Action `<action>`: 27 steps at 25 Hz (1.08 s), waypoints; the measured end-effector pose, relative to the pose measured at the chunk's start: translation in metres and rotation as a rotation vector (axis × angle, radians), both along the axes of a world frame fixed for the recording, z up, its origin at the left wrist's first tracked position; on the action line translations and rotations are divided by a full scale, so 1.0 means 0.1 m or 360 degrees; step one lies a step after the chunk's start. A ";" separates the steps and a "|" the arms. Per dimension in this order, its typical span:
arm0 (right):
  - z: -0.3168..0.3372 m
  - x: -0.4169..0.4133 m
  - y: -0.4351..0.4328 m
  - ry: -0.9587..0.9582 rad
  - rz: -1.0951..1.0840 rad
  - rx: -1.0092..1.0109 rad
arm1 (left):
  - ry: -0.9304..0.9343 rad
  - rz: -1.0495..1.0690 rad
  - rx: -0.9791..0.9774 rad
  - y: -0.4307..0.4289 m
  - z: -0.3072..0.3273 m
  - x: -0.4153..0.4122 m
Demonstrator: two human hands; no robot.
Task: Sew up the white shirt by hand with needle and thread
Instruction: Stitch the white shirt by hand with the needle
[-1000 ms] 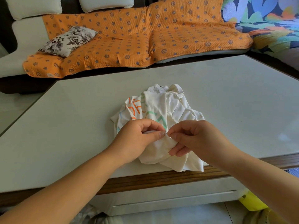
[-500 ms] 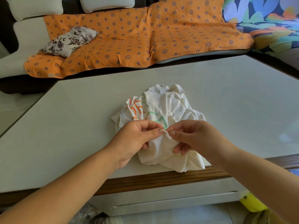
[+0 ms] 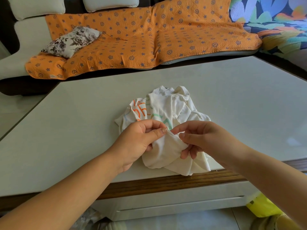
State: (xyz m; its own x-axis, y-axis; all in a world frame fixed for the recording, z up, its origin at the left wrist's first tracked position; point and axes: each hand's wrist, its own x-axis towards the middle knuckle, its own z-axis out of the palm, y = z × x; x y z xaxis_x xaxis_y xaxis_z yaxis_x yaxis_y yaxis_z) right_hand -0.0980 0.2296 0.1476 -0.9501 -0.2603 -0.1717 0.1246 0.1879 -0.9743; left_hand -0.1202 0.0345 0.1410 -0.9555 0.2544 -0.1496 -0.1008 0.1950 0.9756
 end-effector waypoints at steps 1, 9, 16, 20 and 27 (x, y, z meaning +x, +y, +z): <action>0.00 -0.01 0.00 -0.0002 -0.0001 0.0006 | 0.0008 0.0004 0.0001 0.00 0.00 0.00; 0.01 -0.01 0.01 -0.0013 -0.0038 0.0034 | 0.0039 -0.0009 0.0003 0.01 0.00 0.00; 0.00 0.02 0.00 0.0017 -0.0061 0.0050 | 0.0041 -0.0008 0.0010 -0.01 0.00 0.00; 0.01 0.02 0.00 0.0015 -0.0072 0.0067 | 0.0046 -0.0009 0.0014 -0.01 0.00 0.00; 0.01 0.02 0.00 0.0002 -0.0077 0.0044 | 0.0032 0.0003 0.0002 -0.01 0.00 0.00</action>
State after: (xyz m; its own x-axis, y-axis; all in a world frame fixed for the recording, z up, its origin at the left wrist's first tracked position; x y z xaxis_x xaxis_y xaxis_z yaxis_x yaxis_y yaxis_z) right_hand -0.0959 0.2293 0.1490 -0.9618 -0.2091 -0.1768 0.1328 0.2086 -0.9689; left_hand -0.1203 0.0337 0.1413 -0.9588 0.2527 -0.1298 -0.0814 0.1934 0.9777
